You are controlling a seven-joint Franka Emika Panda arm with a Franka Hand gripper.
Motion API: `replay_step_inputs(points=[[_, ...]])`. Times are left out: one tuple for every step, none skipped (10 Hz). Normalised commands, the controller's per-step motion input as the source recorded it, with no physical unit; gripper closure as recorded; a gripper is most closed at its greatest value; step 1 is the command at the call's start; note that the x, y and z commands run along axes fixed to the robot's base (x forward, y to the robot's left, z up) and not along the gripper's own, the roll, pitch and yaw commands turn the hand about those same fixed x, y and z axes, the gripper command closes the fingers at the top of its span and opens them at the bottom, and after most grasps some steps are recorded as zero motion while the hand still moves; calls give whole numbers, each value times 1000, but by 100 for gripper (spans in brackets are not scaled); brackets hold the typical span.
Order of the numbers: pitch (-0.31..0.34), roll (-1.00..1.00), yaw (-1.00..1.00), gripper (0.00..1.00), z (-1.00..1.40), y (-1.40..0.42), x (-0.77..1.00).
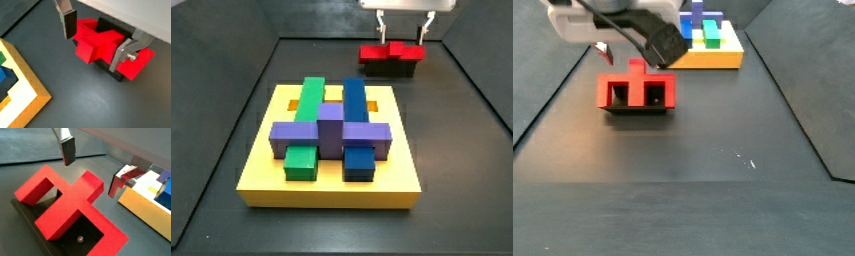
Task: Pick up the red object. Move up. Place the red object on the fixture. Regrasp the red object. Move to above the board. Insert the red object.
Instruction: Regrasp the red object.
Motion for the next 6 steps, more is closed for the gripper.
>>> replay_step_inputs(points=[[0, 560, 0, 0, 160, 0, 0], [0, 711, -43, 0, 106, 0, 0], [0, 971, -77, 0, 77, 0, 0], [0, 1000, -83, 0, 89, 0, -26], [0, 1000, -51, 0, 83, 0, -54], [0, 1000, -3, 0, 69, 0, -43]])
